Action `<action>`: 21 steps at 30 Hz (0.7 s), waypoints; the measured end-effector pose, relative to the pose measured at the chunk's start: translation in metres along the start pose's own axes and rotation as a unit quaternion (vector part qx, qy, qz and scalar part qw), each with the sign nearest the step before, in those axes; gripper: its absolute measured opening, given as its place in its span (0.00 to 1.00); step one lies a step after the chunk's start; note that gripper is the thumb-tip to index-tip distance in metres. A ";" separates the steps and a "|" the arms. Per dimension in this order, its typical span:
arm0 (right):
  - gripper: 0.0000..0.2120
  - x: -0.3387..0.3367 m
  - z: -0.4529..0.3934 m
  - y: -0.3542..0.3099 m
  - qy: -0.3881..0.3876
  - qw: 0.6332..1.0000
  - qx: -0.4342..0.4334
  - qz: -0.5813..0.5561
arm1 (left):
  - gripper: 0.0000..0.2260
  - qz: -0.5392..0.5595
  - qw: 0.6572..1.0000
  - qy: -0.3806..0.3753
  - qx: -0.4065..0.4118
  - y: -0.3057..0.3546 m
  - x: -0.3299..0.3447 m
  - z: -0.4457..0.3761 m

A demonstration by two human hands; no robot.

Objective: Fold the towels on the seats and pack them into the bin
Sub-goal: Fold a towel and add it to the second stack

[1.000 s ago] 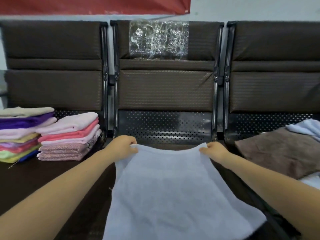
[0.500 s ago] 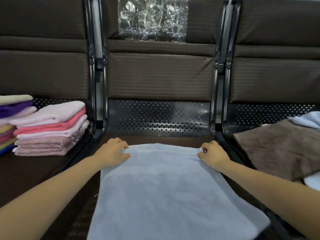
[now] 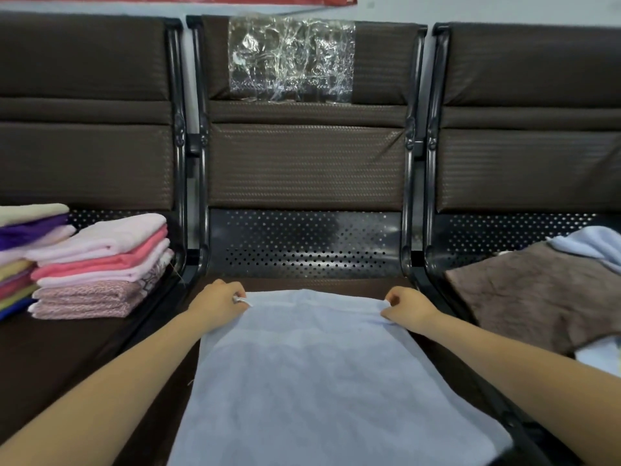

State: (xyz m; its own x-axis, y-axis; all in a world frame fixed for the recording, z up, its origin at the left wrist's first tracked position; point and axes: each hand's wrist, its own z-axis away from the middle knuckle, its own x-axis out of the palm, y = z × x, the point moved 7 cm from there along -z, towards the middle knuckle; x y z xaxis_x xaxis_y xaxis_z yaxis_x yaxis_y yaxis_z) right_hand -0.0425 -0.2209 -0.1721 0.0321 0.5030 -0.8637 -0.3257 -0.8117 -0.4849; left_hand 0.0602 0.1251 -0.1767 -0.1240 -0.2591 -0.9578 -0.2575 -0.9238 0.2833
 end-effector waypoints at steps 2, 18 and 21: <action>0.06 0.002 0.001 -0.003 -0.009 1.000 -0.015 -0.014 | 0.04 0.034 0.999 -0.005 -0.017 0.000 0.004 -0.004; 0.13 -0.106 0.044 -0.054 0.160 0.895 -0.073 -0.410 | 0.06 0.281 0.919 0.275 0.013 0.004 -0.130 0.070; 0.18 -0.152 0.070 -0.095 0.221 0.863 -0.138 -0.432 | 0.05 0.258 0.899 0.353 0.023 0.010 -0.184 0.103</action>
State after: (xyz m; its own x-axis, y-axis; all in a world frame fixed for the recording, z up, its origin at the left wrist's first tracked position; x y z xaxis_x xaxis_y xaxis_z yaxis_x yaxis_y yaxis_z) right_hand -0.0822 -0.1990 0.0148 0.5269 0.8438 -0.1021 0.2364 -0.2608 -0.9360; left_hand -0.0188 0.1925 0.0074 0.3962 -0.7792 -0.4856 -0.3809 -0.6207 0.6852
